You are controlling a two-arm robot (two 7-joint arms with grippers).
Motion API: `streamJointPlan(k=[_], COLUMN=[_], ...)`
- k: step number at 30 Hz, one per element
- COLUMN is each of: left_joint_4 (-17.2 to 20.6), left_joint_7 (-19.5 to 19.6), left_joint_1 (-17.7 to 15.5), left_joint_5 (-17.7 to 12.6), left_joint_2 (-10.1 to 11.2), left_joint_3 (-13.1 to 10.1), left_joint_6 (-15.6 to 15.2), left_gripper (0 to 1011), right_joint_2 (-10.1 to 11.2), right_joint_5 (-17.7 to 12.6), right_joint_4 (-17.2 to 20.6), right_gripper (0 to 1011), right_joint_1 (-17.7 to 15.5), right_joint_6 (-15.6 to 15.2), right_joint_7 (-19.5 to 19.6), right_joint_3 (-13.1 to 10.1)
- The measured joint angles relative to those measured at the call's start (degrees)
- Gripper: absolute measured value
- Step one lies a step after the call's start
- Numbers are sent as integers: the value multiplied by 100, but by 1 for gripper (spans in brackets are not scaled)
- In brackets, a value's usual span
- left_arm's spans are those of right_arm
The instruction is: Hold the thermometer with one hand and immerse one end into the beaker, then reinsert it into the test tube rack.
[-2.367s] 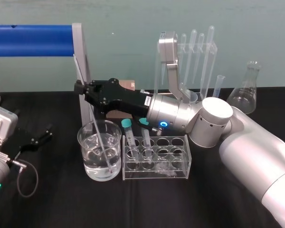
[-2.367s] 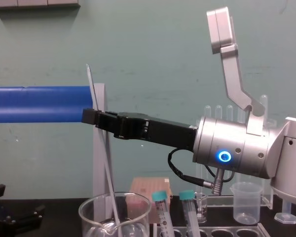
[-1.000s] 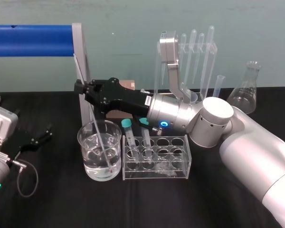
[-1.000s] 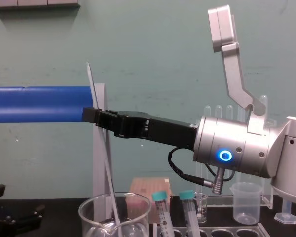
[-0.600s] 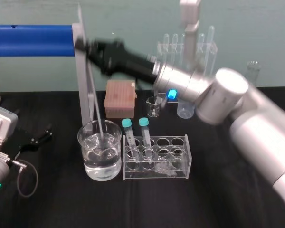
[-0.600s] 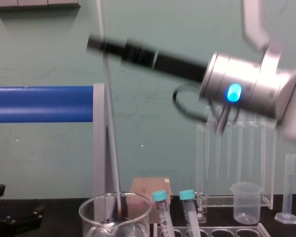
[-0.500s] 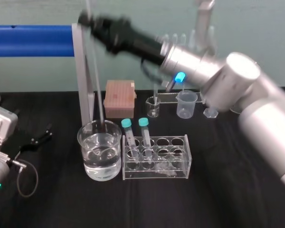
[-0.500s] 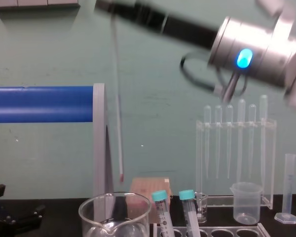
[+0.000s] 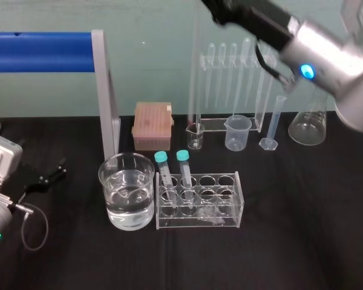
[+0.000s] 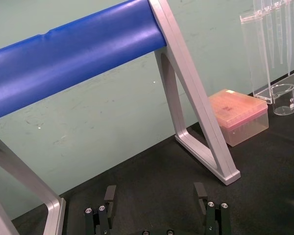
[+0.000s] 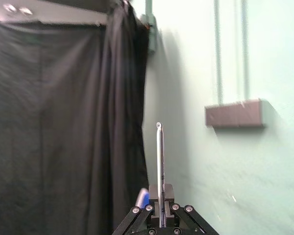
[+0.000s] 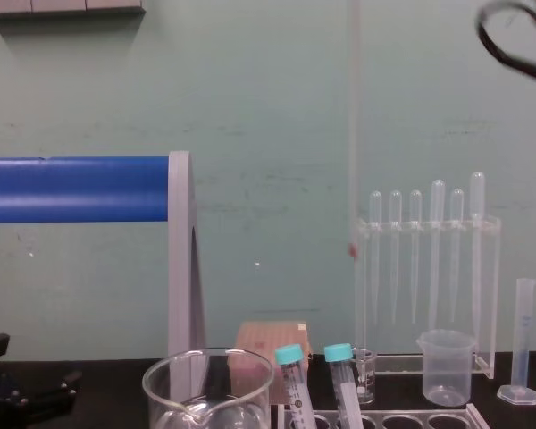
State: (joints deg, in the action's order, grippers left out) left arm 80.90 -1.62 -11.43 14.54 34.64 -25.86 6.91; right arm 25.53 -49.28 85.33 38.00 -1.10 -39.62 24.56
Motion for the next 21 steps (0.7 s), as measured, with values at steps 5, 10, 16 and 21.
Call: streamJointPlan(k=[5, 10, 16, 21], left_joint_4=[0, 0, 0, 0], left_joint_7=[0, 0, 0, 0], left_joint_1=[0, 0, 0, 0], left_joint_5=[0, 0, 0, 0], left_joint_2=[0, 0, 0, 0], left_joint_3=[0, 0, 0, 0], left_joint_6=[0, 0, 0, 0], left_gripper=[1008, 1008, 1008, 1008], right_joint_2=[331, 511, 496, 360], right_joint_5=[31, 61, 144, 272], right_joint_4=[233, 347, 267, 49], right_gripper=[57, 57, 57, 57], right_joint_1=[-578, -1114, -1283, -1224], right_joint_6=[168, 318, 441, 568], right_joint_7=[176, 269, 279, 195], right_joint_3=[-35, -34, 8, 90])
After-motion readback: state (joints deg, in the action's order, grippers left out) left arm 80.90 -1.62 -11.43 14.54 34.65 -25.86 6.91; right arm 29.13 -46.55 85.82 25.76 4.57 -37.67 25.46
